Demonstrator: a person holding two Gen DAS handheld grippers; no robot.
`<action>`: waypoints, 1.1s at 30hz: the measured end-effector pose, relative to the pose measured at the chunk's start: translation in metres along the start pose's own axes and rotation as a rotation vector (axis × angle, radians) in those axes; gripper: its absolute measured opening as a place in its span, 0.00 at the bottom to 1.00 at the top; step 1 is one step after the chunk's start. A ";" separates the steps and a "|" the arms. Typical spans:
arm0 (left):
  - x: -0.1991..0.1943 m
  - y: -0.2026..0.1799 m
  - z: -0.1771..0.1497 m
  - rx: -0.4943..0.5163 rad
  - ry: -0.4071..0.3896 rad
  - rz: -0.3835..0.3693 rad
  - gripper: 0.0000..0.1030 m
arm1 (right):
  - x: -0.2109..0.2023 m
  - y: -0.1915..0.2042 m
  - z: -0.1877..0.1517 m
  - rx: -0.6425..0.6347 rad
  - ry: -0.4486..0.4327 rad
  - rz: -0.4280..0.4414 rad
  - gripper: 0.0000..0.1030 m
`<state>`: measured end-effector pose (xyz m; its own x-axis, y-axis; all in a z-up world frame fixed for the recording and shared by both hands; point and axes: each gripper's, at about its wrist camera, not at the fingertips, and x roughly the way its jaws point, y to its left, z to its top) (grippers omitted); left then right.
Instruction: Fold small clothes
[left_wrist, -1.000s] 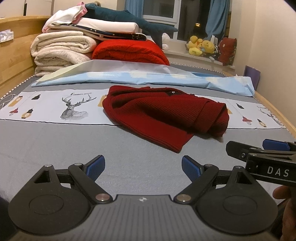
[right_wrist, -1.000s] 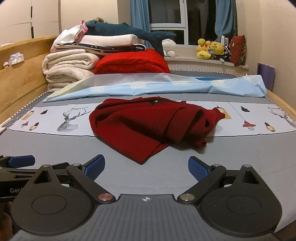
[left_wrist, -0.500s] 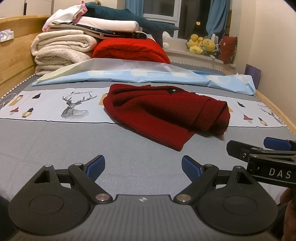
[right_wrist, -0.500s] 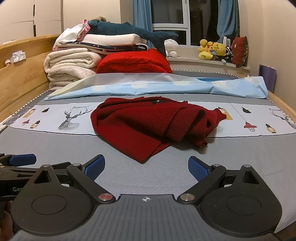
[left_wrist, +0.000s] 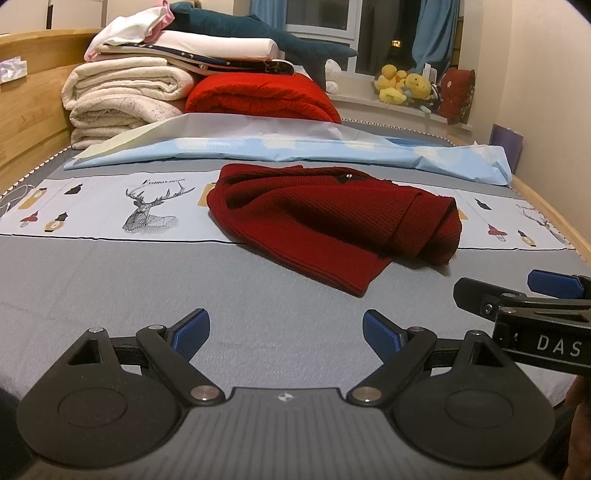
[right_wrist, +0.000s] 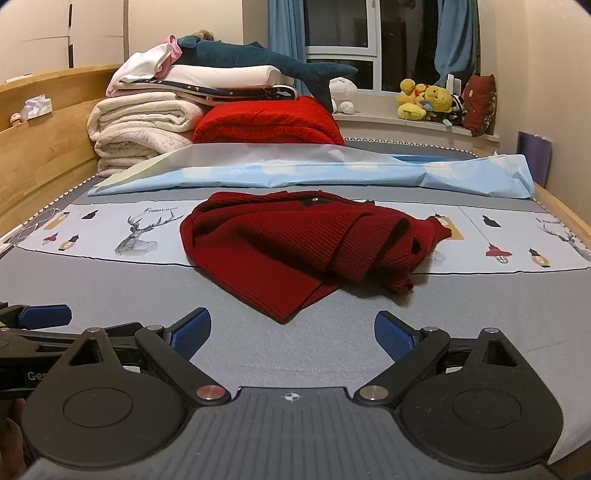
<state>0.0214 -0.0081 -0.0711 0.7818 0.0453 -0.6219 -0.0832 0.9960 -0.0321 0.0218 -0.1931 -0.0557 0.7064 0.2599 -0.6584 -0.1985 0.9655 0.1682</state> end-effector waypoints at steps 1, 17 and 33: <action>0.000 0.000 0.000 -0.001 0.001 0.000 0.90 | 0.000 0.001 0.000 -0.001 0.000 -0.001 0.92; -0.005 0.005 0.001 0.010 -0.053 -0.032 0.59 | -0.009 -0.015 0.018 0.044 -0.081 -0.028 0.72; 0.163 -0.013 0.050 -0.139 0.180 -0.109 0.33 | 0.038 -0.105 0.056 0.075 -0.123 0.014 0.44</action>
<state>0.1813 -0.0094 -0.1329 0.6689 -0.0883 -0.7381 -0.0986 0.9736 -0.2058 0.1073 -0.2842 -0.0576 0.7827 0.2685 -0.5615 -0.1611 0.9588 0.2339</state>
